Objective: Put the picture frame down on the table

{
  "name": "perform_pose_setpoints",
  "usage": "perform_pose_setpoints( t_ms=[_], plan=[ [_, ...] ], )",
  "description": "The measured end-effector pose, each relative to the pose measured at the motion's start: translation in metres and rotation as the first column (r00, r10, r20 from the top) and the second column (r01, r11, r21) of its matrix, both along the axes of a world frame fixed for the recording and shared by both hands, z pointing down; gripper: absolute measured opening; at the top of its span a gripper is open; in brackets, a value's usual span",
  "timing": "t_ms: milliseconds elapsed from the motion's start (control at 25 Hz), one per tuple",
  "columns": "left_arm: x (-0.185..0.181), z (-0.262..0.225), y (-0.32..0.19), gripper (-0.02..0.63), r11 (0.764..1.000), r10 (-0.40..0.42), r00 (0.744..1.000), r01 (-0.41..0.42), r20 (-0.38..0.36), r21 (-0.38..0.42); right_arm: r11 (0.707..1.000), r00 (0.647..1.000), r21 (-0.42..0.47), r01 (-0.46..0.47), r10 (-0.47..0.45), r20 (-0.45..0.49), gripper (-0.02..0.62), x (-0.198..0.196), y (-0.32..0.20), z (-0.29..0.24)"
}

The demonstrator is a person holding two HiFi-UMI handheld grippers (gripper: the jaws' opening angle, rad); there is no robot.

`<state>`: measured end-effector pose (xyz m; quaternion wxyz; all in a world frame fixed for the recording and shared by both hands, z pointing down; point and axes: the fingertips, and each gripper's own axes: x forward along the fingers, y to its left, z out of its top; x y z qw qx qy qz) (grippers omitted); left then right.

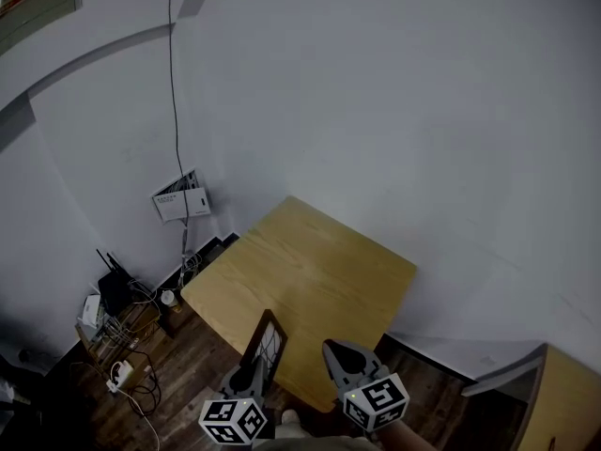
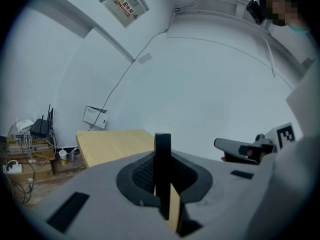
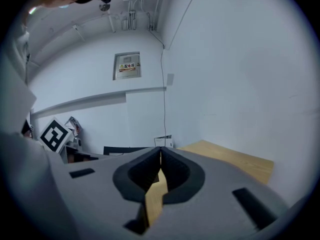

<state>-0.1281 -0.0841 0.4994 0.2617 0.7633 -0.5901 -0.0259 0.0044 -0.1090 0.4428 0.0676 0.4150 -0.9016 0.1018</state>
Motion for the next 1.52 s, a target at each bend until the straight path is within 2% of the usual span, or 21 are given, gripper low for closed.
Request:
perform_pose_setpoints(
  t_ms=[320, 840, 1160, 1520],
  plan=[
    [-0.014, 0.014, -0.03, 0.028, 0.999, 0.036, 0.999, -0.037, -0.034, -0.029, 0.999, 0.999, -0.007, -0.047, 0.047, -0.006, 0.0, -0.011, -0.026, 0.008],
    [-0.009, 0.048, -0.081, 0.029, 0.993, 0.088, 0.993, -0.094, -0.083, -0.074, 0.995, 0.996, -0.051, -0.085, 0.083, -0.037, 0.0, -0.01, -0.051, 0.031],
    [0.0, 0.083, -0.106, 0.029, 0.982, 0.093, 0.984, -0.116, -0.153, -0.148, 0.995, 0.998, -0.097, -0.039, 0.035, -0.045, 0.0, -0.017, -0.063, 0.048],
    [0.009, 0.107, -0.125, 0.029, 0.972, 0.083, 0.981, -0.118, -0.176, -0.202, 0.992, 0.998, -0.123, -0.014, 0.007, -0.061, 0.0, -0.019, -0.085, 0.056]
  ],
)
